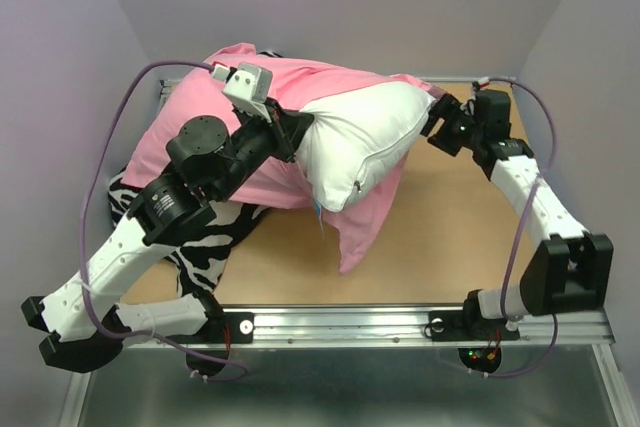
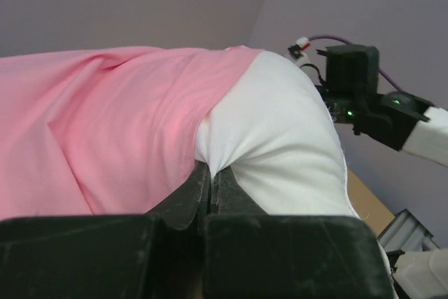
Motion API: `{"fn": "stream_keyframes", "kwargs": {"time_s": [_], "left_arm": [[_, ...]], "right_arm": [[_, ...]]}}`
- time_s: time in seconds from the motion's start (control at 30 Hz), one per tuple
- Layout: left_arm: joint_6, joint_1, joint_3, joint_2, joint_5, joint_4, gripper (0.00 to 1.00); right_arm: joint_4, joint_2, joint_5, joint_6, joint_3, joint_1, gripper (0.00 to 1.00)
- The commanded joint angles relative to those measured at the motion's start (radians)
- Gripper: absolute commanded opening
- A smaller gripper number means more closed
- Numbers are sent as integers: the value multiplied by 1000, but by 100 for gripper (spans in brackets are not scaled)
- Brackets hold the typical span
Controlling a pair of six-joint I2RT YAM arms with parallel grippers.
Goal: Remove the pillowcase from the pillow
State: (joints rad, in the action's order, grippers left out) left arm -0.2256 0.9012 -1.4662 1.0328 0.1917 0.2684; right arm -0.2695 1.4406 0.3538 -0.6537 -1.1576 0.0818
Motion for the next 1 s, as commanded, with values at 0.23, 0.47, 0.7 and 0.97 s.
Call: {"fn": "stream_keyframes", "kwargs": {"time_s": [0.23,0.47,0.7,0.97], "left_arm": [[-83,1,58,46,103,-391,0],[-141,2,165,58,88,-425,0],[-184,4,202,116,32,-489,0],[-190,54,190,170,51,-518,0]], "right_arm": [[-19,-434,-115,-73,156,-66,79],[-7,-574,106,-174,205,-65,90],[99,-655,238,-300,351,-62,100],[292,-668,244,-489,510,-57,100]]}}
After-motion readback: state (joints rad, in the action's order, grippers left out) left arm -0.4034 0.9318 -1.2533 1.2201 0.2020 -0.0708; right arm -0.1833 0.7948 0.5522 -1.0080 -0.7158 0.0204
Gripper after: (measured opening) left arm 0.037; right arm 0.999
